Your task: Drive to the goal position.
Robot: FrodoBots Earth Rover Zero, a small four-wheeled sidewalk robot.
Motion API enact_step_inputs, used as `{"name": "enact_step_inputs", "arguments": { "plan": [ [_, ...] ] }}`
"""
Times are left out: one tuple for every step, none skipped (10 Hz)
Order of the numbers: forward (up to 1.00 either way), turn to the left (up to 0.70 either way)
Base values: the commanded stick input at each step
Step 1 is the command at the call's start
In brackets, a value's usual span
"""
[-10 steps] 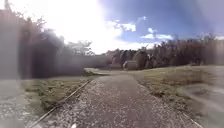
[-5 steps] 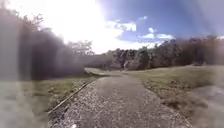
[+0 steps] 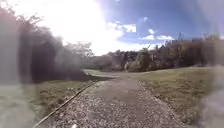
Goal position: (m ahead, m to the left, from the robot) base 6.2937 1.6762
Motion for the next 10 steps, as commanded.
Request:
{"name": "enact_step_inputs", "arguments": {
  "plan": [
    [1.00,0.00],
    [1.00,0.00],
    [1.00,0.00],
    [1.00,0.00],
    [1.00,0.00],
    [1.00,-0.02],
    [1.00,-0.04],
    [1.00,-0.28],
    [1.00,-0.23],
    [1.00,-0.18]
  ]
}}
